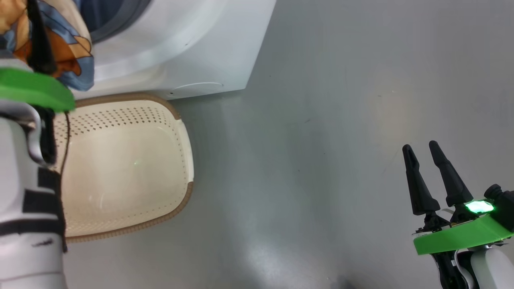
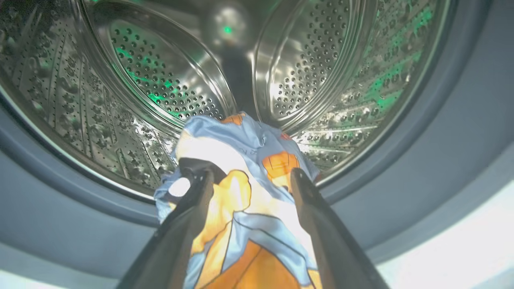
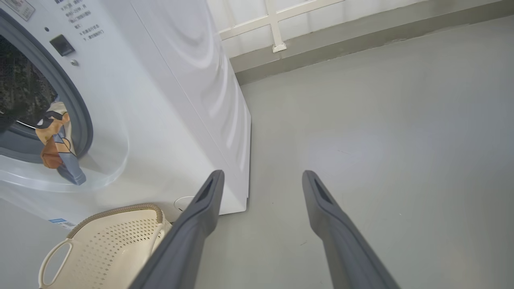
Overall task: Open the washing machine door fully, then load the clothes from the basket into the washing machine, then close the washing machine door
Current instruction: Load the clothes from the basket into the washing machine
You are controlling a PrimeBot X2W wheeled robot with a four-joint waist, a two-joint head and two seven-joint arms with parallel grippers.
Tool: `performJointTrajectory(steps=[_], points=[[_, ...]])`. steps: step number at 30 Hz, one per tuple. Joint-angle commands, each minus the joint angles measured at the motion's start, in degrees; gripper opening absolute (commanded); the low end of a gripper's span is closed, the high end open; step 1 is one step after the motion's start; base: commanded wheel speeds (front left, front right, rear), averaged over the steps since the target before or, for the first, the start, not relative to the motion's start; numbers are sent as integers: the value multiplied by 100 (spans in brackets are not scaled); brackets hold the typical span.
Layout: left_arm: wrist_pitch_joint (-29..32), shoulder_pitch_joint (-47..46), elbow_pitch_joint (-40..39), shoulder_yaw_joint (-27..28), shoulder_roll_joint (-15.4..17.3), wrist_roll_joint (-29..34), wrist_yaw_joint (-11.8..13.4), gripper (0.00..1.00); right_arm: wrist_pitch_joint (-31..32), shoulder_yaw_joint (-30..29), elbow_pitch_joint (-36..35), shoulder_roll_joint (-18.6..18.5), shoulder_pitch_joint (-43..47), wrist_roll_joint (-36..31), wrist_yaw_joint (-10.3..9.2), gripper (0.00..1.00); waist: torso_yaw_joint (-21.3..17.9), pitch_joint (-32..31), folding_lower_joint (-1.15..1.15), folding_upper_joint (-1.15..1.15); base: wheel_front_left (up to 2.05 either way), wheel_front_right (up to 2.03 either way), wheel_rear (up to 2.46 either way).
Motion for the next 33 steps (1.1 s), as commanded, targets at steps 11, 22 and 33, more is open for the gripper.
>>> performJointTrajectory(steps=[11, 22, 33], points=[[-31, 1479, -1116, 295, -220, 31, -44, 100, -27, -104, -211, -281, 181, -8, 17, 100, 332, -61, 0, 0, 0, 0, 0], [-31, 2656, -2007, 112, -445, -12, 26, 100, -27, -173, -236, -397, 246, -19, 17, 100, 524, -108, 0, 0, 0, 0, 0], [-31, 3541, -2722, -178, -463, -209, 464, 100, -27, -164, -254, -407, 187, -14, 17, 100, 517, -74, 0, 0, 0, 0, 0]])
